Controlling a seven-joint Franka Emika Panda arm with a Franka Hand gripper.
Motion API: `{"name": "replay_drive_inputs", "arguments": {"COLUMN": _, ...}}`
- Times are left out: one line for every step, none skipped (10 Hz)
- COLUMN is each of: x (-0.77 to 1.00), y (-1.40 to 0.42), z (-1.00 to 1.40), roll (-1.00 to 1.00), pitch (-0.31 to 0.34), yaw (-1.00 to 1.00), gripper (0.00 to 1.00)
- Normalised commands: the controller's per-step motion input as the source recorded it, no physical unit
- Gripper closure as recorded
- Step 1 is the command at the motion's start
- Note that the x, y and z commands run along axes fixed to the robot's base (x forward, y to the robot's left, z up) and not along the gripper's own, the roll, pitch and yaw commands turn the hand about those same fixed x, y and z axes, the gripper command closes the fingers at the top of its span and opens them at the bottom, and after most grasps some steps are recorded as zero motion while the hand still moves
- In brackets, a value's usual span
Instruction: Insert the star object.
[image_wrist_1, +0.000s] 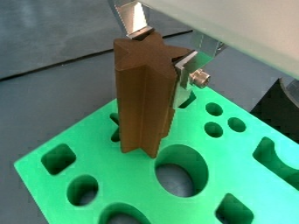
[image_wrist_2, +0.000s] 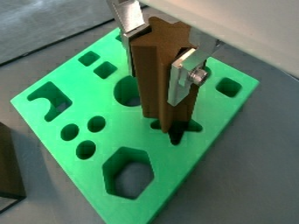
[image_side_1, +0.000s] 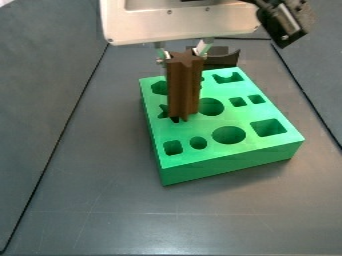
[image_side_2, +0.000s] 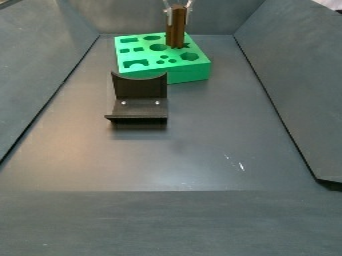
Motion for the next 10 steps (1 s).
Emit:
{"name": "replay_drive_inputs", "arguments": {"x": -0.52, "y": 0.00, "z": 0.00, "roll": 0.07, "pitch": 0.000, "yaw": -0.23, "gripper": 1.00}}
{"name": "replay_drive_inputs", "arguments": {"x": -0.39, "y": 0.00, "z": -0.08, "roll": 0.13, "pitch": 0.000, "yaw": -0.03, "gripper": 1.00}}
{"name": "replay_drive_inputs", "arguments": {"x": 0.00, "y": 0.00, "z": -0.35, "roll": 0.16, "pitch": 0.000, "yaw": 0.03, "gripper": 1.00}}
{"name": "replay_drive_inputs", "arguments": {"x": 0.15, "y": -0.05, "z": -0.80, "roll": 0.15, "pitch": -0.003, "yaw": 0.10, "gripper": 1.00}}
{"name": "replay_drive_inputs", "arguments": {"x": 0.42, "y": -0.05, "z": -0.97, "roll": 0.14, "pitch": 0.000, "yaw": 0.16, "gripper": 1.00}}
{"name": "replay_drive_inputs", "arguments": {"x": 0.45, "y": -0.04, "z": -0.93, "roll": 0.15, "pitch": 0.000, "yaw": 0.17, "gripper": 1.00}}
{"name": "replay_drive_inputs", "arguments": {"x": 0.42, "y": -0.02, "z": -0.90, "roll": 0.16, "pitch": 0.000, "yaw": 0.18, "gripper": 1.00}}
{"name": "replay_drive_inputs", "arguments": {"x": 0.25, "y": 0.00, "z": -0.90, "roll": 0.17, "pitch": 0.000, "yaw": 0.23, "gripper": 1.00}}
{"name": "replay_drive_inputs", "arguments": {"x": 0.17, "y": 0.00, "z": -1.00, "roll": 0.11, "pitch": -0.004, "yaw": 0.26, "gripper": 1.00}}
{"name": "replay_drive_inputs", "arguments": {"x": 0.18, "y": 0.00, "z": -1.00, "roll": 0.06, "pitch": -0.010, "yaw": 0.15, "gripper": 1.00}}
